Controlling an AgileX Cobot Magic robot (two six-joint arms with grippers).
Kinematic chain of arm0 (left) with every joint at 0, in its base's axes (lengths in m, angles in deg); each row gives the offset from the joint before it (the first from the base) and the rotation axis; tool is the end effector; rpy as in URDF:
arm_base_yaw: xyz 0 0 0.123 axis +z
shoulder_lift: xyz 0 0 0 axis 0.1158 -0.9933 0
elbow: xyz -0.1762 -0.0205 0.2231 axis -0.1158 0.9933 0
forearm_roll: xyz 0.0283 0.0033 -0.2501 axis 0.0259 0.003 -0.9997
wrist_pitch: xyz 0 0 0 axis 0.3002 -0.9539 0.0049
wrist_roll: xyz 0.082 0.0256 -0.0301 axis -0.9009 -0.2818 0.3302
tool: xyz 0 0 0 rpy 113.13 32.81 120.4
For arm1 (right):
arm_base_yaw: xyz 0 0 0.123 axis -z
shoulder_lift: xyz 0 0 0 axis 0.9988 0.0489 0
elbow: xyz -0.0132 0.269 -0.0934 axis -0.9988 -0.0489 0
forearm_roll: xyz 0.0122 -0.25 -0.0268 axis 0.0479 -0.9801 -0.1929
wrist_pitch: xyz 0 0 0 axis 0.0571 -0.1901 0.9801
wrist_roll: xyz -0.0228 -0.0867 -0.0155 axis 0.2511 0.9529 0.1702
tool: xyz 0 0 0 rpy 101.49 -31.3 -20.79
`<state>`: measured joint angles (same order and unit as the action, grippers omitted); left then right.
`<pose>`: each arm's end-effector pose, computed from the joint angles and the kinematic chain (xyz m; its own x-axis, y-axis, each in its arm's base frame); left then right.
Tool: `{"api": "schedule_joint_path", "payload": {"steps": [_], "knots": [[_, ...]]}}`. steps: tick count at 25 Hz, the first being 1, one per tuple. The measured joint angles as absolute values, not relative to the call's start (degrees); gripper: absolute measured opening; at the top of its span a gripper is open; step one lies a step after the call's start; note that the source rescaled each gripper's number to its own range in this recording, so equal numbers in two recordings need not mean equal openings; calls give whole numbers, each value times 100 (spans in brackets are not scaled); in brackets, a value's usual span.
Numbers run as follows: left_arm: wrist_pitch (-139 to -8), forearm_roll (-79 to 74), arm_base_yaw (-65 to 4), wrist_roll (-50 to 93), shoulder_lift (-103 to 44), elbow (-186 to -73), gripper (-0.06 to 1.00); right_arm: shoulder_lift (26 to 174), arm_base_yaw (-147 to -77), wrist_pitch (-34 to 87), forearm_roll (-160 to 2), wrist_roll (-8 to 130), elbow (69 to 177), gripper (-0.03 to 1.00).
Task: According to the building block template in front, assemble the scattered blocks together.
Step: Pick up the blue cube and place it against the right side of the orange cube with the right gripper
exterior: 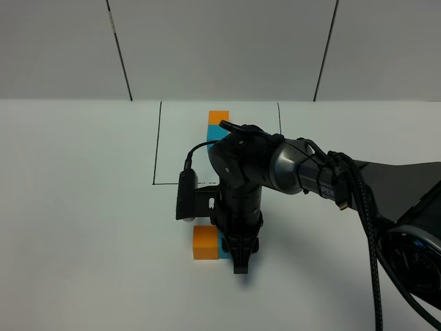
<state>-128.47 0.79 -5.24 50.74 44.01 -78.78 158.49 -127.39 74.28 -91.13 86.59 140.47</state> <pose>-0.0056 -0.0138 0.2822 -0.4165 -0.0214 -0.9089 0.1071 0.9916 -0.0725 0.3489 0.2879 0.1151 0.0176 -0.9998 0.0004 -0.9959 -0.0176 -0.0891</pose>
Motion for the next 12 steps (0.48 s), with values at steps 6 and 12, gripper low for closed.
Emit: {"api": "schedule_joint_path", "payload": {"steps": [6,12], "knots": [[-12847,79,-524,5074,4401,-7878,56,15704,-12739,7435,-9097,8274,14047,89],[-12847,79,-524,5074,4401,-7878,56,15005,-12739,7874,-9089,7480,14047,100]]}}
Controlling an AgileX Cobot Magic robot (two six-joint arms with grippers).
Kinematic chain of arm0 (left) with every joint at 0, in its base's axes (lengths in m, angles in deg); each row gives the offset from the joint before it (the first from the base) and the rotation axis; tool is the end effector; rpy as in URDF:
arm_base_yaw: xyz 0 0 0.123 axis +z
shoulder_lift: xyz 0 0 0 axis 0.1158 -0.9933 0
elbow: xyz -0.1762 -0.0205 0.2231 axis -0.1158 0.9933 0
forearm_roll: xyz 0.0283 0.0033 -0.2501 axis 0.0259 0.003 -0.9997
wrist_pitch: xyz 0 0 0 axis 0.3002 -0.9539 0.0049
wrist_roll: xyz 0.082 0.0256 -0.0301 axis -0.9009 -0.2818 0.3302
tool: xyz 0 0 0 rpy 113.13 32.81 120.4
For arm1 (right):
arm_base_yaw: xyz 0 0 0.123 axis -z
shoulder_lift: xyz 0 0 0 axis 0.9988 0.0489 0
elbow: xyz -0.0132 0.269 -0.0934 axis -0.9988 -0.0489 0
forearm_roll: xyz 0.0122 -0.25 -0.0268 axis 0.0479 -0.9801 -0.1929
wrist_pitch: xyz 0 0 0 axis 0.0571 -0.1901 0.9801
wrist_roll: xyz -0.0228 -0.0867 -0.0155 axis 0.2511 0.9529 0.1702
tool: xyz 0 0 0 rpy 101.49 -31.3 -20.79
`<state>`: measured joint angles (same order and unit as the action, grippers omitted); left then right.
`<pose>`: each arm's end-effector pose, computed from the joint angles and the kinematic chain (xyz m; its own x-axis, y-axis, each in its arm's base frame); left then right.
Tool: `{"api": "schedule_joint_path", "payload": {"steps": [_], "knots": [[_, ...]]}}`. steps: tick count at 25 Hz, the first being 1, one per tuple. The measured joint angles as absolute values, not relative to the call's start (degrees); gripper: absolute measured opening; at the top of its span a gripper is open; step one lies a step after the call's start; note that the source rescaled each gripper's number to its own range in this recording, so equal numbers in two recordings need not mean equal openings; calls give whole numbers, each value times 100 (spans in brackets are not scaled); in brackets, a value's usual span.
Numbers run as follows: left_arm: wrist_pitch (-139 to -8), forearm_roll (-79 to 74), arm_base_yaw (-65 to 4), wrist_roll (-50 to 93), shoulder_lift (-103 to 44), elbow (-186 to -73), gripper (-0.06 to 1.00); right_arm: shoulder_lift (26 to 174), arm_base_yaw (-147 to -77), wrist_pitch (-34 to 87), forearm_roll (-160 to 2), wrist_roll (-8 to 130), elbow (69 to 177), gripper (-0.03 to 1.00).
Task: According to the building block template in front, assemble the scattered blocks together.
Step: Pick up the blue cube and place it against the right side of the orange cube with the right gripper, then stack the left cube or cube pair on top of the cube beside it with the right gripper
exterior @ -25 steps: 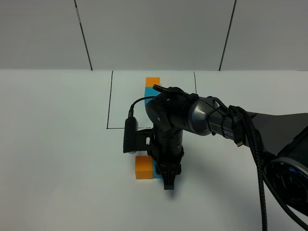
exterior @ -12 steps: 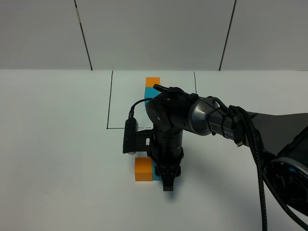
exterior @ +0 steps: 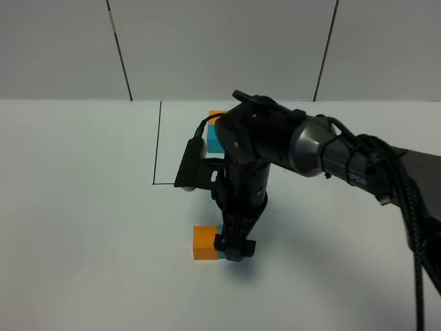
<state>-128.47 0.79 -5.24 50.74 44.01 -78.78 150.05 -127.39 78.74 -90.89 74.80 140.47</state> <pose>-0.0056 -0.0138 0.2822 -0.4165 -0.0214 -0.9089 0.1071 0.9916 -0.0725 0.3406 0.2810 0.1803 -0.1901 -0.9790 -0.0730 -0.9716 0.1983 -0.1292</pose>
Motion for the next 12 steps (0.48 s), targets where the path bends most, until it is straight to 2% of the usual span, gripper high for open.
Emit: {"api": "schedule_joint_path", "payload": {"steps": [7,12], "knots": [[-12847,79,-524,5074,4401,-7878,56,13734,-12354,7682,-9139,5408,13942,100],[-12847,79,-524,5074,4401,-7878,56,12713,-11946,7028,-9889,3776,12969,100]]}}
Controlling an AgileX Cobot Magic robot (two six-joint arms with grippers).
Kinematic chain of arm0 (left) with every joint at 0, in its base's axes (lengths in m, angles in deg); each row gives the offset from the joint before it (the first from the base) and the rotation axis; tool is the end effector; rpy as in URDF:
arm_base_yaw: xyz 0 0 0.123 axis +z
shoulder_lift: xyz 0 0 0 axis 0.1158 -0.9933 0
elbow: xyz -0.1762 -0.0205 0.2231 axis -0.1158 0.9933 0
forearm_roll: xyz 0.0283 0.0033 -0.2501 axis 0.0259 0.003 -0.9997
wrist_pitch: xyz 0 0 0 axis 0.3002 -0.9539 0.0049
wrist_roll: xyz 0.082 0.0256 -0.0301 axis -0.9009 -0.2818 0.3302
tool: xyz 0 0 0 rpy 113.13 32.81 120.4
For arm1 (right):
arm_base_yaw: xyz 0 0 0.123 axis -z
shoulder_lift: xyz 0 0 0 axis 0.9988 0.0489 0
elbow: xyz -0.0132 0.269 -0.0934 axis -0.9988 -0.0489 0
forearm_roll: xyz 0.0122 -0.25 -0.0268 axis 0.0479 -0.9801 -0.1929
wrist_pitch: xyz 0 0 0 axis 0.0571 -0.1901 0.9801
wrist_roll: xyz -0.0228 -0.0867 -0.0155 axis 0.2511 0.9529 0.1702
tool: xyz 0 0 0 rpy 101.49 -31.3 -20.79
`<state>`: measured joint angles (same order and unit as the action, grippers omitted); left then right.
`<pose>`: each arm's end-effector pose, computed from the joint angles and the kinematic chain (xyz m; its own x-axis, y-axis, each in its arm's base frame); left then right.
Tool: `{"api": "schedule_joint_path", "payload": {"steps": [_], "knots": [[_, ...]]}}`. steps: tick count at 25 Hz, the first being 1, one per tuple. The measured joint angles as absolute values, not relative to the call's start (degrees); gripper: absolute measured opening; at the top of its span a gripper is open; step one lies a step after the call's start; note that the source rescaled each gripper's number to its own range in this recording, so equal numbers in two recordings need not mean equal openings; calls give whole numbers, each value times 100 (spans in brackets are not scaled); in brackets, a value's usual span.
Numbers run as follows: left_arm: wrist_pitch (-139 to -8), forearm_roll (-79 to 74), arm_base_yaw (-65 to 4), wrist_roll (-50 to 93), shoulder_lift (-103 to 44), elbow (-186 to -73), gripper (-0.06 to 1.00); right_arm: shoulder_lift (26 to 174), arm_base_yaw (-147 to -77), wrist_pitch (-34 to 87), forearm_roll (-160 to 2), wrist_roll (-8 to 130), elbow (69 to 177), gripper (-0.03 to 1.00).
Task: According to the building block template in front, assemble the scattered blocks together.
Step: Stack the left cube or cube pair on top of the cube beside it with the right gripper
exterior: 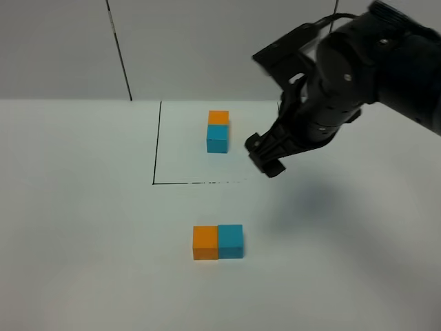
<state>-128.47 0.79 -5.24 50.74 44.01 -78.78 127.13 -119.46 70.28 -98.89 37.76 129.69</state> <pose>-0.0056 -0.0138 0.2822 -0.4165 -0.0214 -0.9089 0.1071 0.9916 -0.0725 0.3316 0.1919 0.3000 -0.6771 -0.5707 -0.4646 -0.5481 0.8124 -0.1993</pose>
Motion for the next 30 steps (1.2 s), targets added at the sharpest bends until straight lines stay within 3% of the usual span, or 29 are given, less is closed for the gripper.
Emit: {"api": "schedule_joint_path", "payload": {"steps": [8,20,26,30], "knots": [[-12847,79,-524,5074,4401,-7878,56,10787,-11888,6135,-10736,1943,11074,100],[-12847,79,-524,5074,4401,-7878,56,8714,-11888,5868,-11797,444,9878,100],[-12847,79,-524,5074,4401,-7878,56,7861,-11888,5876,-11897,467,9319,100],[-12847,79,-524,5074,4401,-7878,56,7852,-11707,5802,-11663,1293,9123,100]]}}
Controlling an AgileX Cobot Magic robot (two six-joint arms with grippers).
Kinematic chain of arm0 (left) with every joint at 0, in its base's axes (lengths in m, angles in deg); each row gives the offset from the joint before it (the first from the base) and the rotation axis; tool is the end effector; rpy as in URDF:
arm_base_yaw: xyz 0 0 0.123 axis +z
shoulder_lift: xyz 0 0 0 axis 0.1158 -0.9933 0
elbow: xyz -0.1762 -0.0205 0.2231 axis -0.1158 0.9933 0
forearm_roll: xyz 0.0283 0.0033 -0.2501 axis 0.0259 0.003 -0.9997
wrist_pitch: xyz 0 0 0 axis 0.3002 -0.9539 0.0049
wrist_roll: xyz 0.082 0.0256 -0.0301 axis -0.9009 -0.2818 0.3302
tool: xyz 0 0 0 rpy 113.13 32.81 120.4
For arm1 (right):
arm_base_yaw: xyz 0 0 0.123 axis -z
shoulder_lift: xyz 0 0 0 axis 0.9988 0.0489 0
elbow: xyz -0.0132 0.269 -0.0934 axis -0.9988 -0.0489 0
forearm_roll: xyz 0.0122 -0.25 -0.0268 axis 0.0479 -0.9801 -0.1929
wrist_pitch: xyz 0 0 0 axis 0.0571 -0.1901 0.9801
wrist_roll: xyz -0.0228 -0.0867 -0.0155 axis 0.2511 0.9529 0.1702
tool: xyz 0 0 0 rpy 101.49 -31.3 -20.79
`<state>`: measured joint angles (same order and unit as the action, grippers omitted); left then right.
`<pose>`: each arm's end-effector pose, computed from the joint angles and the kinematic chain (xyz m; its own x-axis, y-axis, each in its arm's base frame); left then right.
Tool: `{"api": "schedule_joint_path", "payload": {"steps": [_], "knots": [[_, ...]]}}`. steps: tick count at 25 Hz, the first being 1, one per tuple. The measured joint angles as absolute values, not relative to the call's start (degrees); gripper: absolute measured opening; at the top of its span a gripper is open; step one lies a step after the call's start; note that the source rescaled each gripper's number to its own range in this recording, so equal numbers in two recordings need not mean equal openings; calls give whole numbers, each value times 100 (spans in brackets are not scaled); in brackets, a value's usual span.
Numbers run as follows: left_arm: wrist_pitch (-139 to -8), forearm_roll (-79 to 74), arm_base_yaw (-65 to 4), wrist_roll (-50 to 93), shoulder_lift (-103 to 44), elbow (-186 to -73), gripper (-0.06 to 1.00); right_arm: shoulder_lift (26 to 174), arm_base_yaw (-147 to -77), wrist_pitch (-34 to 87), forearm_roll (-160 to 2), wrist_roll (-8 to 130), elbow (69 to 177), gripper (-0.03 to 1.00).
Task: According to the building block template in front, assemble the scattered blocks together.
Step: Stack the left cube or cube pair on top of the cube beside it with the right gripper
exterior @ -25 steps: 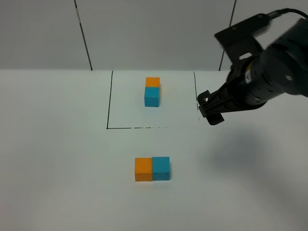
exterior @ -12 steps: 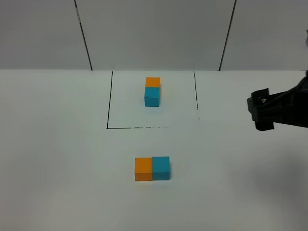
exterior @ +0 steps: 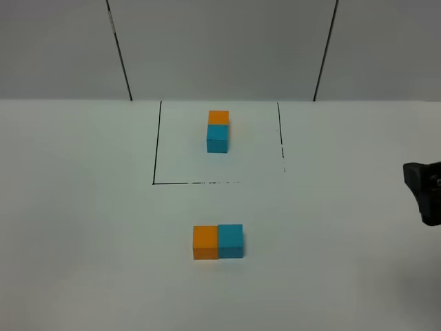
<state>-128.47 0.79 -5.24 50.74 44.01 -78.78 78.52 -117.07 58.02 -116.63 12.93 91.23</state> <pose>-0.0056 -0.0138 0.2822 -0.4165 -0.0214 -0.9089 0.1071 0.9916 -0.0725 0.1665 0.0620 0.3475 -0.5079 -0.2586 -0.8216 -0.2302 0.9599 -0.1599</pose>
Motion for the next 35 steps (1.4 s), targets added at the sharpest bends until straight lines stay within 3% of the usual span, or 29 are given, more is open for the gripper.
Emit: {"api": "schedule_joint_path", "payload": {"steps": [5,9,19,25,35], "knots": [[-12847,79,-524,5074,4401,-7878,56,8428,-11636,5086,-11031,2859,9162,100],[-12847,79,-524,5074,4401,-7878,56,9438,-11636,4930,-10243,4090,9791,100],[-12847,79,-524,5074,4401,-7878,56,12983,-12320,7434,-9137,7680,12584,96],[-12847,79,-524,5074,4401,-7878,56,14372,-12606,7761,-8768,8228,13760,80],[-12847,79,-524,5074,4401,-7878,56,15574,-12809,7471,-9063,8380,14108,77]]}}
